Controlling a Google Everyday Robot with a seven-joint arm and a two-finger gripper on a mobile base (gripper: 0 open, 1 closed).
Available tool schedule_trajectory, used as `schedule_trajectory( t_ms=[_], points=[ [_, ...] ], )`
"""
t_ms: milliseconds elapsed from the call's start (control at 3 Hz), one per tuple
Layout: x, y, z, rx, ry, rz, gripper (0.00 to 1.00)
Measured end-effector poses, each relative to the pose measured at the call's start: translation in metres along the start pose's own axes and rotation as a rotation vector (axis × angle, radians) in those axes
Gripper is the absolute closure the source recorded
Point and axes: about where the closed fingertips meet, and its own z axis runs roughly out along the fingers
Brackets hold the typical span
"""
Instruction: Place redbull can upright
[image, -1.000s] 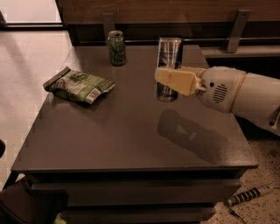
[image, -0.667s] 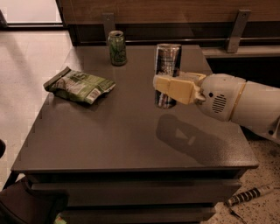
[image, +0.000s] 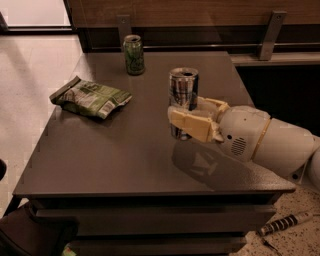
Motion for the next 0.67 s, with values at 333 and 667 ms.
schedule_trajectory(
  t_ms=[333,667],
  points=[
    [0.019,0.001,0.008,-0.009,-0.030,-0.025,1.00],
    [0.038,0.003,0.013,-0.014,-0.039,-0.051,1.00]
  ],
)
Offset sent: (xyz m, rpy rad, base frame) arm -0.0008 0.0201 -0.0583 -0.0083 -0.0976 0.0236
